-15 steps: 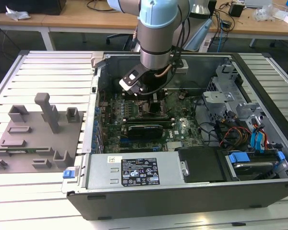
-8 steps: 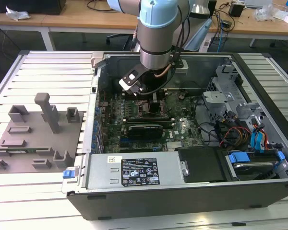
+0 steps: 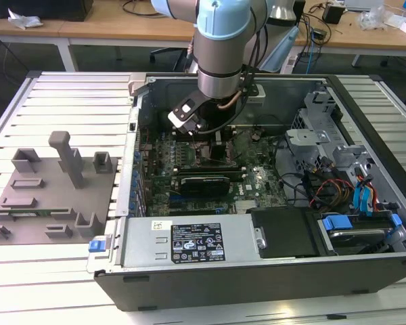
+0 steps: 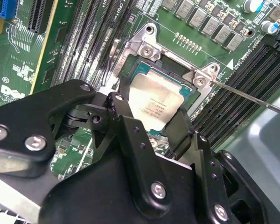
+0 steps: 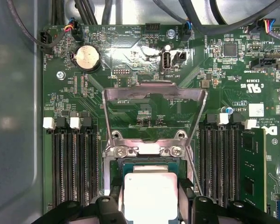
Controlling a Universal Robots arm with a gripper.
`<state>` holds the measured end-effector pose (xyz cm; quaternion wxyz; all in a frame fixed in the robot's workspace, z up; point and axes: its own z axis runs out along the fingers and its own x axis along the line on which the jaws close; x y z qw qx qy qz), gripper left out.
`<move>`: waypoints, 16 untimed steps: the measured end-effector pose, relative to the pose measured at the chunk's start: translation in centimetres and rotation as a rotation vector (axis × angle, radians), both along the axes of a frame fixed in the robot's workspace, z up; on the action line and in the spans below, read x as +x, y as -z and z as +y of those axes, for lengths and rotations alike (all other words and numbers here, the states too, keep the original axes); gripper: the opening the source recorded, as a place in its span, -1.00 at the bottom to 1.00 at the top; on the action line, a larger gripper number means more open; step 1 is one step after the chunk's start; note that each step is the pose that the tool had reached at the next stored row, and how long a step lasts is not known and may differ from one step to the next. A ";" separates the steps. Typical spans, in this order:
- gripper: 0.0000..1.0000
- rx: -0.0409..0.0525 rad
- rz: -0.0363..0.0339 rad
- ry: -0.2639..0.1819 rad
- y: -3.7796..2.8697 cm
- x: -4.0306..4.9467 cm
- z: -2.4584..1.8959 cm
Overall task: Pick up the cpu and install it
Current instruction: 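Place the cpu into insertion slot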
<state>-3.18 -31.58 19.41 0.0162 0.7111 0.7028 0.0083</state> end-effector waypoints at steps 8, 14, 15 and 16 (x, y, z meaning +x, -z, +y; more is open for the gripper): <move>0.23 0.0001 0.0005 0.000 -0.49 0.00 0.00; 0.23 -0.0007 0.0002 0.000 -1.58 0.01 0.01; 0.23 -0.0010 0.0003 0.000 -1.59 0.00 0.01; 0.23 -0.0011 0.0004 0.000 -1.59 0.00 0.01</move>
